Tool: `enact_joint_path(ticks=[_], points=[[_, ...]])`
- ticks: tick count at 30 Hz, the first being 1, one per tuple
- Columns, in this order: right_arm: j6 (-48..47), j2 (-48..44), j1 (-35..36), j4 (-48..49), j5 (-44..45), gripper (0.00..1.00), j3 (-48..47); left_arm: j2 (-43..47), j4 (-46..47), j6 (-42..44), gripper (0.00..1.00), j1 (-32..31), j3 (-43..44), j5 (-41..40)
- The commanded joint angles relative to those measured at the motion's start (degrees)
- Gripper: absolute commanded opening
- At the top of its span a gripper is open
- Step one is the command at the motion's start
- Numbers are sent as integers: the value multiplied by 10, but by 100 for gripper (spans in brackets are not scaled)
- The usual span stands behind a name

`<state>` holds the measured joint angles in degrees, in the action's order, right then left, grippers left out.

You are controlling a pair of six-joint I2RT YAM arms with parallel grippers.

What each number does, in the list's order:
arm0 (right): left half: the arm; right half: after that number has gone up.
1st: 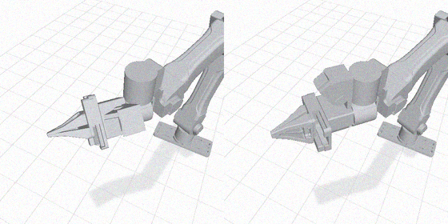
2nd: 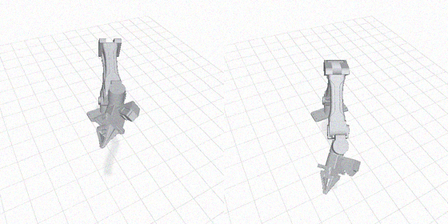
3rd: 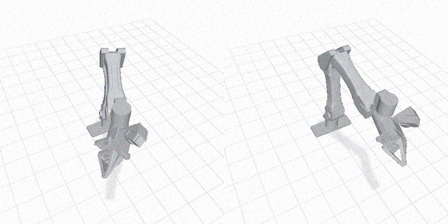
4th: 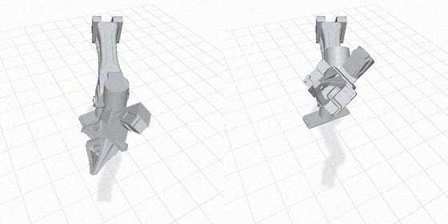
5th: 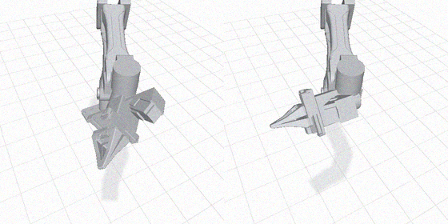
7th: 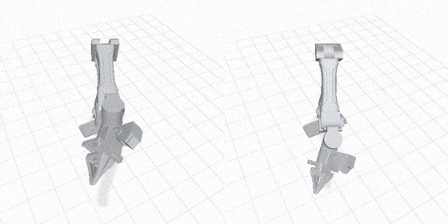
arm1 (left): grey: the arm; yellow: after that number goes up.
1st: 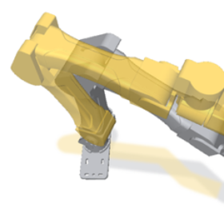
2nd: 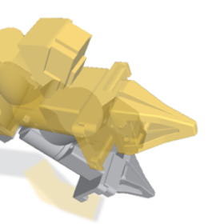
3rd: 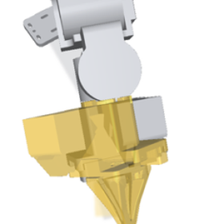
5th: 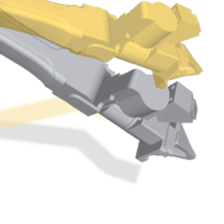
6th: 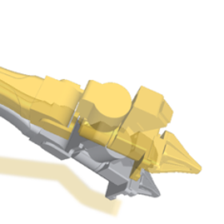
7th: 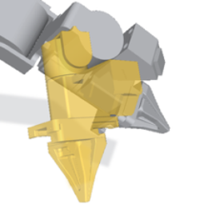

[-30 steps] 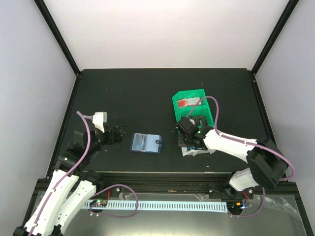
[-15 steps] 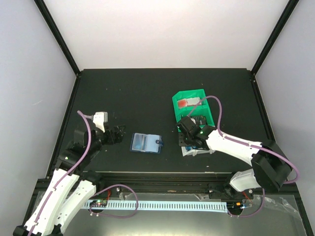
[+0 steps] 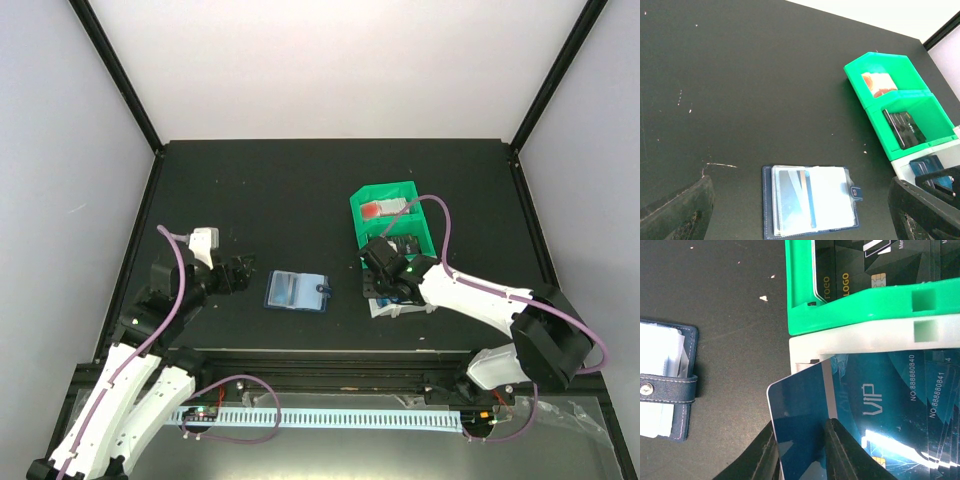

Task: Put the credit cards into the card holder
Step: Pick up the credit card from the storage box.

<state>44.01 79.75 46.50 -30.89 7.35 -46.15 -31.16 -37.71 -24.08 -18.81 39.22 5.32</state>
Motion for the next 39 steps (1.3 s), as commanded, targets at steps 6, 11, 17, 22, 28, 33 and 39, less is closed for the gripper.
enact_joint_path(ticks=[6, 11, 17, 22, 28, 33, 39], points=[[3, -6, 1, 8, -13, 27, 4, -3, -4, -3, 97, 4, 1, 1], [1, -3, 1, 1, -12, 27, 2, -6, -4, -3, 97, 4, 2, 4], [1, -8, 0, 4, -18, 26, 4, -10, -4, -2, 97, 4, 2, 6], [3, -19, 1, -1, -19, 20, 8, -11, -4, -2, 97, 4, 2, 8], [9, -31, 0, -8, -12, 19, 14, -13, -5, -2, 97, 4, 2, 9], [11, -39, 1, -14, -3, 11, 19, -14, -4, -2, 97, 4, 1, 10], [6, -43, 0, -25, 23, 1, 19, -16, -4, -3, 97, 4, 2, 12]])
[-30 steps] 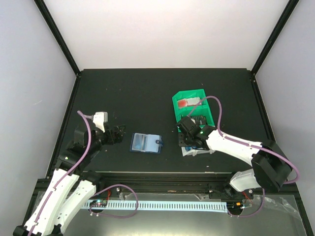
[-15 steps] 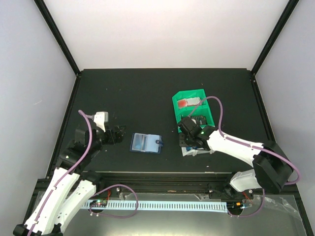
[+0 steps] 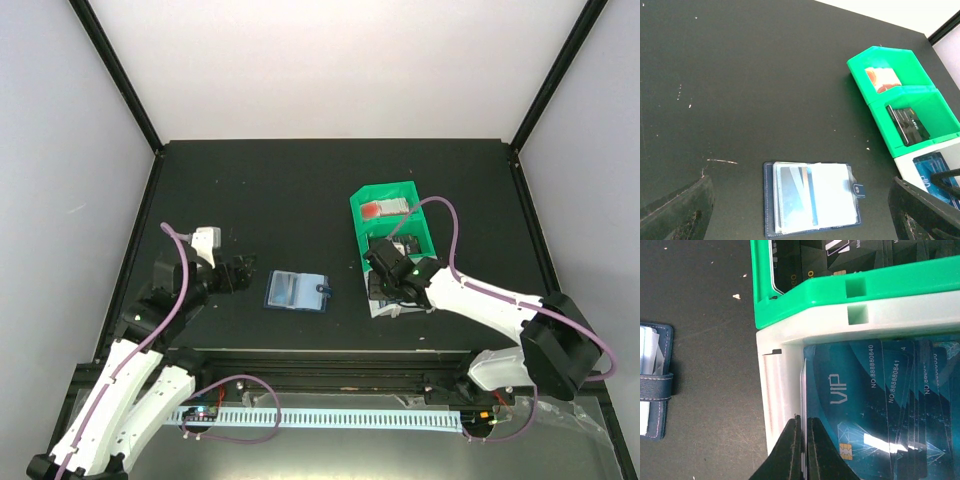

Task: Put the credit cards into the card holder
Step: Pick up the credit card from the storage box.

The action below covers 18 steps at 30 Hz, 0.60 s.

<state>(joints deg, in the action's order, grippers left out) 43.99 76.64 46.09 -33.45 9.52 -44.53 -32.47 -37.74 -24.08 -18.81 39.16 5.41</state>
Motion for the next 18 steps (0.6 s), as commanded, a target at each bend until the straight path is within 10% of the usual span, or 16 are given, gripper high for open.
enact_joint_path(ticks=[1, 18], points=[[4, -13, 5, 0, 3, 1, 1, -4, -4, -2, 97, 4, 2, 11], [-58, -33, -31, 76, -79, 9, 37, -16, 0, 2, 97, 4, 2, 36]])
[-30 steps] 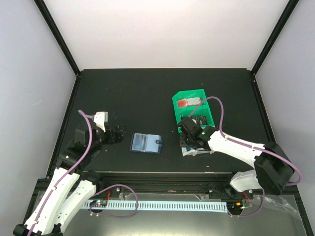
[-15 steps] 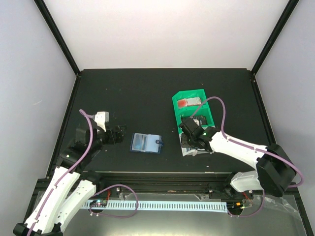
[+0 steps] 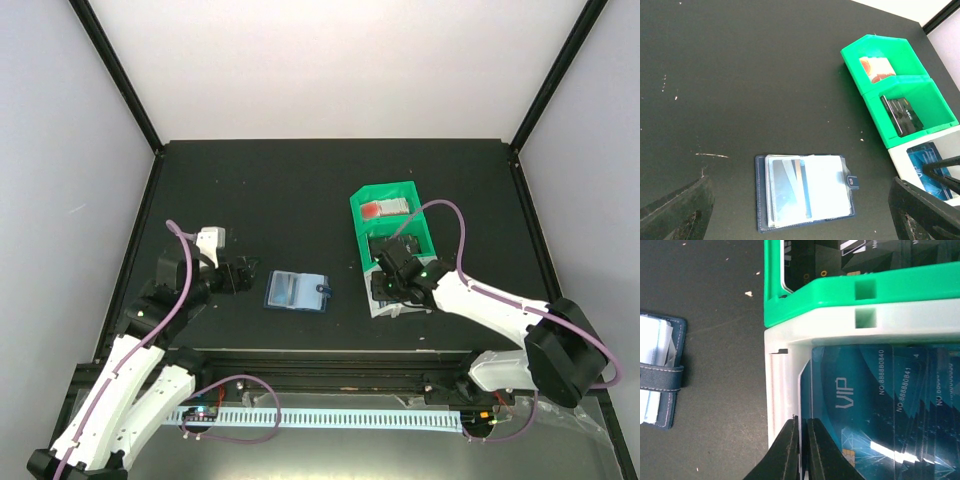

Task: Put the credit cards into the card holder
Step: Pick up the credit card from the storage box.

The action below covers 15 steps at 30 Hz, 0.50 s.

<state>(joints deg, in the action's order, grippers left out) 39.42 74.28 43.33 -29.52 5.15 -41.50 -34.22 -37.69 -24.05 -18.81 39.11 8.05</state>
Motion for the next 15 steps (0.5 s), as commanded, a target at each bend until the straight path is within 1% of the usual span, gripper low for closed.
enact_joint_path(ticks=[1, 7, 15], points=[[-13, -11, -5, 39, -36, 10, 8, 0, 0, 2, 97, 4, 3, 10], [-13, -7, -9, 40, -38, 15, 7, -2, 0, 3, 97, 4, 3, 10], [-8, -14, -9, 30, -36, 16, 5, -2, 0, 4, 97, 4, 3, 10]])
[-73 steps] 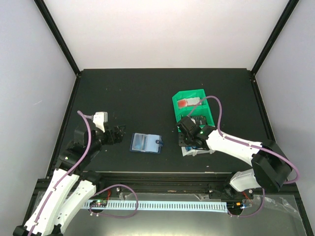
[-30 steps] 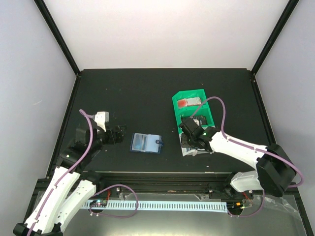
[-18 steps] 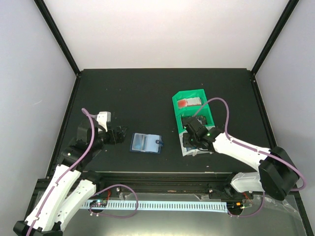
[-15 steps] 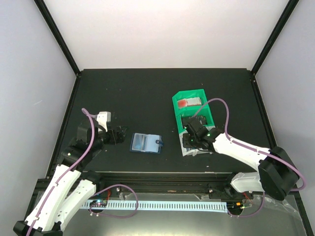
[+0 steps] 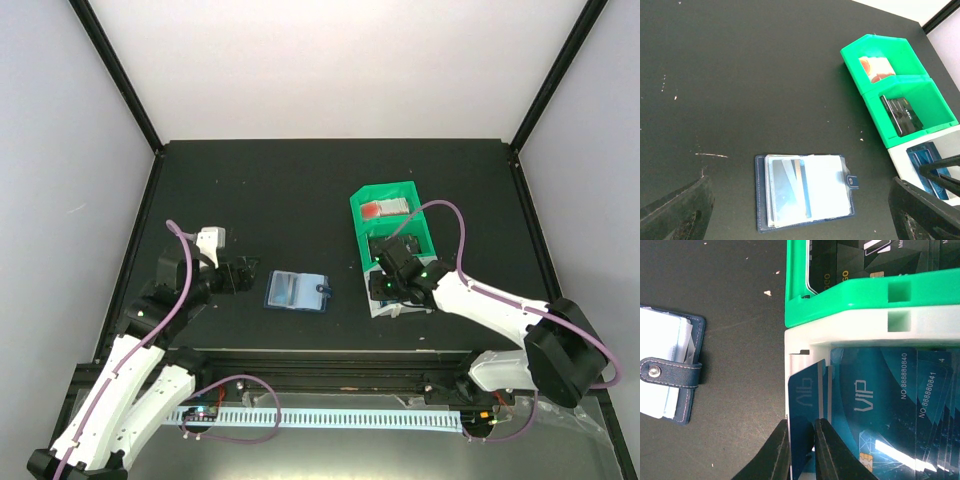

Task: Put the credit cards into the card holder
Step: Pick up the credit card from the storage box.

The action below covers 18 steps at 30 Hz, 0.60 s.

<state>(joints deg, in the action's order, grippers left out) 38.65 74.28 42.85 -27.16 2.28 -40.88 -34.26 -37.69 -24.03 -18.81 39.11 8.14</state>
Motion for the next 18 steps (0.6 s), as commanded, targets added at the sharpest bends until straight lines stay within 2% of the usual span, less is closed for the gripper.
enact_joint_path(ticks=[1, 11, 18], points=[[0, -18, -4, 6, -9, 16, 0, -2, 0, 3, 97, 4, 3, 9], [6, -46, -4, -27, 22, 4, 2, -2, 0, 3, 97, 4, 3, 10], [-2, -86, -5, -96, 92, 2, -24, -2, 3, 3, 97, 4, 2, 19]])
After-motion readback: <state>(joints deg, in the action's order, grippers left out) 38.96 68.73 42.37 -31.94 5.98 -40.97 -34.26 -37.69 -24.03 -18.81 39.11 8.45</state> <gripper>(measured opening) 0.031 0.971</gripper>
